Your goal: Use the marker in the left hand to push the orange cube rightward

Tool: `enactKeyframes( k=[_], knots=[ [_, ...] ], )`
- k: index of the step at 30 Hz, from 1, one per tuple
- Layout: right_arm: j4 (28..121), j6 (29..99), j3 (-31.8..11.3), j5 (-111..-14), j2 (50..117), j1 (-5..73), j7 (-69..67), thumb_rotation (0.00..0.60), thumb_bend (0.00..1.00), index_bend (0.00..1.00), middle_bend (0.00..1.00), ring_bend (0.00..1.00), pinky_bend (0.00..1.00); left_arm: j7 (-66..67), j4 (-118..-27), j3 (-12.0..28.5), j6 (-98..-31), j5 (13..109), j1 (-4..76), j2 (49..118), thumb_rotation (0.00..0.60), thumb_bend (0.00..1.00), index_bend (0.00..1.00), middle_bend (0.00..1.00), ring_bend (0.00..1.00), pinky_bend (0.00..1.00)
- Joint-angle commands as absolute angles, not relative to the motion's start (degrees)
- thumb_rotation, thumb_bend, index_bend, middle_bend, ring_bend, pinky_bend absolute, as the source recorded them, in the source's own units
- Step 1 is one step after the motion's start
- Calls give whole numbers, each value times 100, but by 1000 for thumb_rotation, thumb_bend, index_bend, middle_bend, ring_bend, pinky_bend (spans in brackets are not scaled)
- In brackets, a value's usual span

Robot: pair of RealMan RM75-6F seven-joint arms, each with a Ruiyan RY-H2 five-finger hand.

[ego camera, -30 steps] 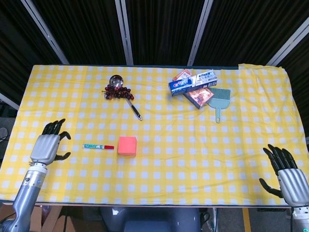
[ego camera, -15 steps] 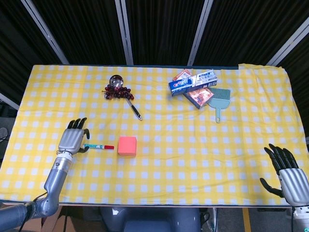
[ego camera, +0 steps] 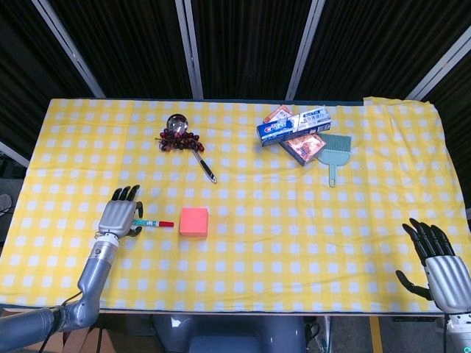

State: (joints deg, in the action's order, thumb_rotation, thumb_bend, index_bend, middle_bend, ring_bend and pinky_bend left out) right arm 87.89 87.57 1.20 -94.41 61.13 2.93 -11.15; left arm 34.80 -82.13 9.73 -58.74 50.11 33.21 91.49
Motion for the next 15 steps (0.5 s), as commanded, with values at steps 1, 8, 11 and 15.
enactKeyframes(
  k=[1, 8, 11, 15],
  knots=[
    [8792, 8757, 119, -9432, 6111, 291, -1117, 600, 343, 0, 0, 0, 45, 3507, -8164, 970, -5880, 4957, 3364, 9226, 600, 347, 504, 23, 0, 46],
    [8796, 8758, 118, -9426, 6103, 289, -1135, 600, 342, 0, 0, 0, 45, 3587, -8092, 941, -5854, 4763, 3428, 9302, 600, 387, 513, 23, 0, 46],
    [8793, 8762, 116, -9427, 6104, 290, -1140, 600, 341, 0, 0, 0, 45, 3617, -8101, 925, -5861, 4702, 3446, 9301, 600, 392, 527, 23, 0, 46],
    [8792, 8766, 115, -9427, 6103, 288, -1142, 600, 341, 0, 0, 0, 45, 3628, -8116, 903, -5875, 4638, 3459, 9293, 600, 402, 537, 23, 0, 46]
  ],
)
